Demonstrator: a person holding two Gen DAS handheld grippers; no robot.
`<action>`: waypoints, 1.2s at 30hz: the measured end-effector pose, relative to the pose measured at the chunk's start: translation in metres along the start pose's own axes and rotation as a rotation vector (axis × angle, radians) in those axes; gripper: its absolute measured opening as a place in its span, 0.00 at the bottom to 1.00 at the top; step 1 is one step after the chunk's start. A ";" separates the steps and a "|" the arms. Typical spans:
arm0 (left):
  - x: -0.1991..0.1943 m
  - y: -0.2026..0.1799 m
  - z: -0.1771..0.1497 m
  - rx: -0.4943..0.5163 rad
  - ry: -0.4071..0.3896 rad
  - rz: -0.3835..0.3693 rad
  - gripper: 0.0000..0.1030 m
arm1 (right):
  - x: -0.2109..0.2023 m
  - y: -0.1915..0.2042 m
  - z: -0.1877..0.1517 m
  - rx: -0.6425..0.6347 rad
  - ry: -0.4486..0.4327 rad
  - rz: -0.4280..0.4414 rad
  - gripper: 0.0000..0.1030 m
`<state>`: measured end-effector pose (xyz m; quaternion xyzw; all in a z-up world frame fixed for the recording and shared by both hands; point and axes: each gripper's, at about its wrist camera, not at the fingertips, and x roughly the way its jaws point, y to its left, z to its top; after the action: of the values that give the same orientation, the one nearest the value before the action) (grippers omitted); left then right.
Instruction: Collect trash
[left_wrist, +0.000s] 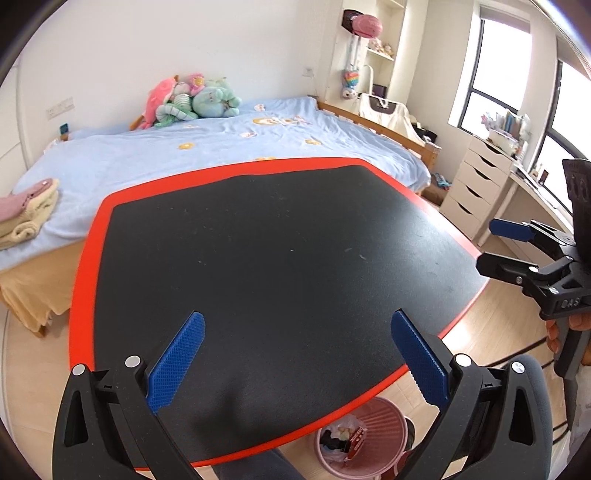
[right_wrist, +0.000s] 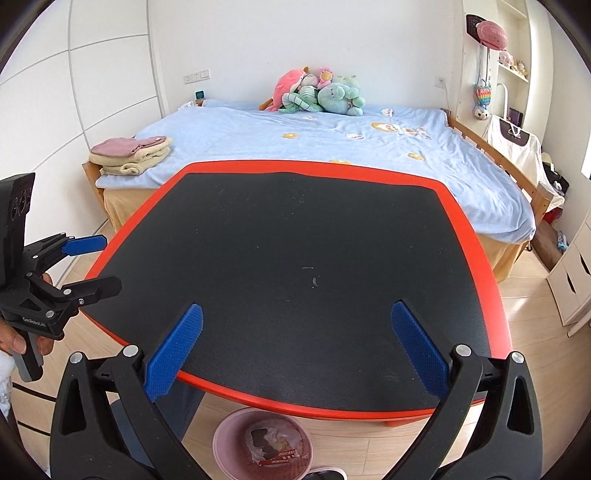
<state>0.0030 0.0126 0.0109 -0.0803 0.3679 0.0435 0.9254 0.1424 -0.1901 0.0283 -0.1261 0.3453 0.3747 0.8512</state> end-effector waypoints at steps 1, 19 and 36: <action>0.000 0.000 0.000 -0.002 -0.002 0.009 0.94 | 0.000 -0.001 -0.001 0.000 0.001 0.003 0.97; -0.001 -0.004 0.002 0.004 -0.008 0.005 0.94 | 0.006 0.000 0.000 -0.002 0.012 -0.002 0.97; 0.000 -0.007 0.001 0.008 -0.005 0.007 0.94 | 0.007 -0.002 -0.001 -0.002 0.011 -0.004 0.97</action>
<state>0.0045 0.0058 0.0125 -0.0755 0.3663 0.0454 0.9263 0.1470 -0.1884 0.0233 -0.1298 0.3495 0.3725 0.8498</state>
